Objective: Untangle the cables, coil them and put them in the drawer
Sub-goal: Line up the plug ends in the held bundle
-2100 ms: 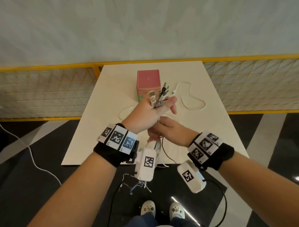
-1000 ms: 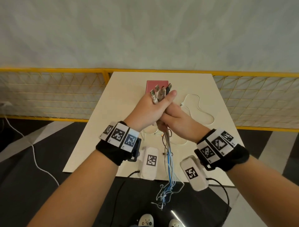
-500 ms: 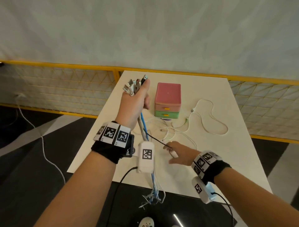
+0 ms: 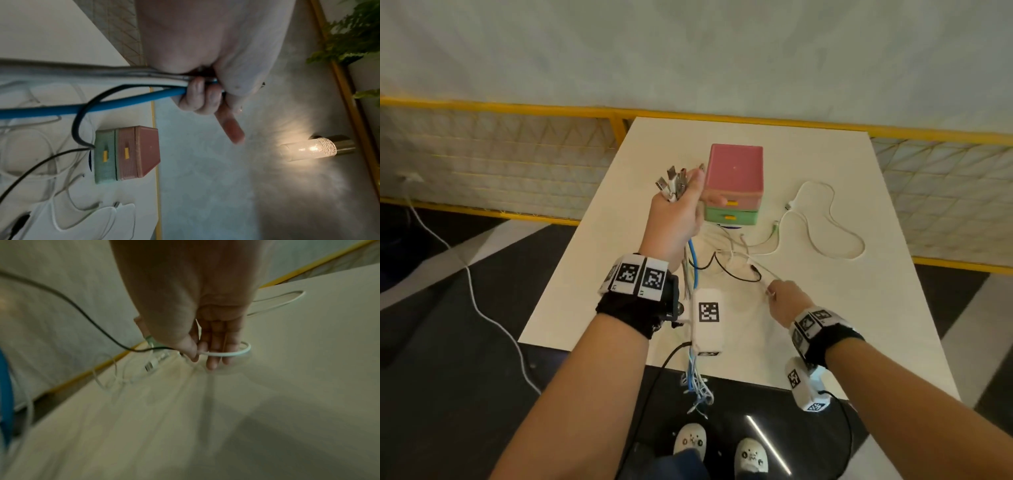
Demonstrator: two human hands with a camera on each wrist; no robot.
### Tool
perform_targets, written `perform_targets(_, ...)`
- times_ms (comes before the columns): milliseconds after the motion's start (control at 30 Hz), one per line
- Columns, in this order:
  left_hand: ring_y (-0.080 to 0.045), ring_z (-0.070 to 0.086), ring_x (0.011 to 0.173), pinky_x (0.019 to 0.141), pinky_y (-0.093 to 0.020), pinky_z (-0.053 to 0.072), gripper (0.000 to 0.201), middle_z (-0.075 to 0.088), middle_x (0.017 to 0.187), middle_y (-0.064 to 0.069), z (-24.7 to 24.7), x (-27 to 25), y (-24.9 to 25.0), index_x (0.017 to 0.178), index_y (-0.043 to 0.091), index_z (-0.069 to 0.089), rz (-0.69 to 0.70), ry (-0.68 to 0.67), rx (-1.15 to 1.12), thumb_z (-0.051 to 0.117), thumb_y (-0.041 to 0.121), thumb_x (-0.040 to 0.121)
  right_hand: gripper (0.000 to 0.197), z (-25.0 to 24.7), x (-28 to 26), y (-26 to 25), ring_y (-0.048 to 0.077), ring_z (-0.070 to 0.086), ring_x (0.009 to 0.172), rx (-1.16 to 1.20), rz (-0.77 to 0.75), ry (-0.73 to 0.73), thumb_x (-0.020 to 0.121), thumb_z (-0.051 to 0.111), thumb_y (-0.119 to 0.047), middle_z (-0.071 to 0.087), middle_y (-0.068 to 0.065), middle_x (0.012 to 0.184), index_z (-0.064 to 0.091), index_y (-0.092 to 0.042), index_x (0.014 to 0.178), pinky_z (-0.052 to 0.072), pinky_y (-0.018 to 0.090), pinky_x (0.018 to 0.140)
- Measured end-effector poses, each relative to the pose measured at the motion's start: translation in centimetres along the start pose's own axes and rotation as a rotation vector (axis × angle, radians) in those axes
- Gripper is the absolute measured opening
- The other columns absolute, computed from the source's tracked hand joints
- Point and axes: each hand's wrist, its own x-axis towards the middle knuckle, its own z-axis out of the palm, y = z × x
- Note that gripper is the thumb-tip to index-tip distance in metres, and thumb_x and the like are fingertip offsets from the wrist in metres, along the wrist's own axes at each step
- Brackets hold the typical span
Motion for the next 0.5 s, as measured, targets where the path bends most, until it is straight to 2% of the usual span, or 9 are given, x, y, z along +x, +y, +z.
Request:
perform_targets(67,-0.01,0.026,0.047,0.041,-0.019,0.018,0.023,0.077,0.087,0.005,0.1,0.0,-0.1,0.09,0.023,0.067,0.009,-0.016,-0.008,0.049,0.032,0.101,0.021,-1.3,-0.5,-0.3,0.03,0.066,0.087,0.246,-0.015,0.066,0.094,0.041,-0.014,0.054,0.013,0.114,0.056,-0.011,0.108,0.052,0.033,0.076)
perform_targets(133,-0.009,0.025,0.054,0.044,-0.019,0.018,0.033,0.071,0.104,0.008,0.2,-0.1,-0.3,0.086,0.026,0.075,0.003,-0.033,-0.034,0.048,0.036,0.101,0.014,-3.5,-1.9,-1.0,0.026,0.07,0.07,0.551,-0.067,0.132,0.095,0.042,-0.012,0.054,0.009,0.106,0.054,-0.014,0.103,0.056,0.034,0.067)
perform_targets(167,-0.007,0.025,0.056,0.046,-0.019,0.017,0.037,0.067,0.102,0.006,0.3,-0.1,-0.4,0.079,0.029,0.077,-0.009,-0.027,-0.059,0.048,0.038,0.101,0.013,-4.8,-3.0,-1.6,0.025,0.07,0.064,0.688,-0.102,0.155,0.096,0.042,-0.011,0.055,0.007,0.101,0.052,-0.015,0.102,0.058,0.035,0.064)
perform_targets(233,-0.004,0.027,0.054,0.046,-0.02,0.018,0.041,0.06,0.081,0.005,0.4,-0.1,-0.7,0.066,0.025,0.072,-0.032,0.022,-0.133,0.051,0.038,0.099,0.012,-7.5,-5.3,-2.7,0.024,0.069,0.059,0.879,-0.182,0.21,0.096,0.043,-0.01,0.058,0.007,0.091,0.052,-0.016,0.102,0.059,0.034,0.062)
perform_targets(300,-0.004,0.027,0.051,0.047,-0.022,0.017,0.038,0.042,0.057,0.01,0.7,-0.2,-1.0,0.064,0.024,0.051,-0.032,0.049,-0.181,0.052,0.039,0.099,0.011,-9.9,-7.5,-3.6,0.027,0.068,0.058,0.981,-0.254,0.264,0.097,0.045,-0.009,0.061,0.008,0.084,0.052,-0.016,0.103,0.059,0.036,0.062)
perform_targets(333,-0.005,0.025,0.051,0.048,-0.023,0.017,0.039,0.033,0.053,0.011,1.1,-0.5,-1.2,0.064,0.025,0.043,-0.031,0.052,-0.182,0.052,0.042,0.098,0.012,-10.8,-8.4,-3.9,0.029,0.068,0.058,1.005,-0.28,0.273,0.097,0.046,-0.01,0.062,0.009,0.081,0.053,-0.016,0.102,0.059,0.036,0.061)
perform_targets(367,-0.006,0.024,0.049,0.048,-0.024,0.017,0.042,0.03,0.052,0.011,1.4,-0.8,-1.3,0.062,0.025,0.039,-0.029,0.056,-0.176,0.052,0.044,0.097,0.012,-11.5,-9.1,-4.1,0.029,0.066,0.056,1.001,-0.298,0.274,0.097,0.046,-0.011,0.062,0.007,0.078,0.054,-0.018,0.102,0.057,0.034,0.057)
perform_targets(433,-0.006,0.025,0.044,0.045,-0.022,0.019,0.047,0.03,0.048,0.012,2.2,-1.3,-1.6,0.059,0.024,0.037,-0.033,0.11,-0.162,0.053,0.047,0.096,0.013,-12.3,-10.0,-4.3,0.02,0.059,0.047,0.887,-0.312,0.301,0.096,0.048,-0.015,0.061,0.002,0.071,0.059,-0.021,0.098,0.048,0.025,0.048)
perform_targets(500,-0.005,0.029,0.04,0.041,-0.019,0.023,0.046,0.032,0.046,0.012,2.9,-1.7,-1.6,0.061,0.022,0.039,-0.045,0.212,-0.164,0.056,0.05,0.093,0.013,-12.8,-10.5,-4.3,0.015,0.053,0.046,0.71,-0.284,0.421,0.095,0.05,-0.02,0.06,-0.004,0.066,0.063,-0.022,0.093,0.041,0.024,0.048)
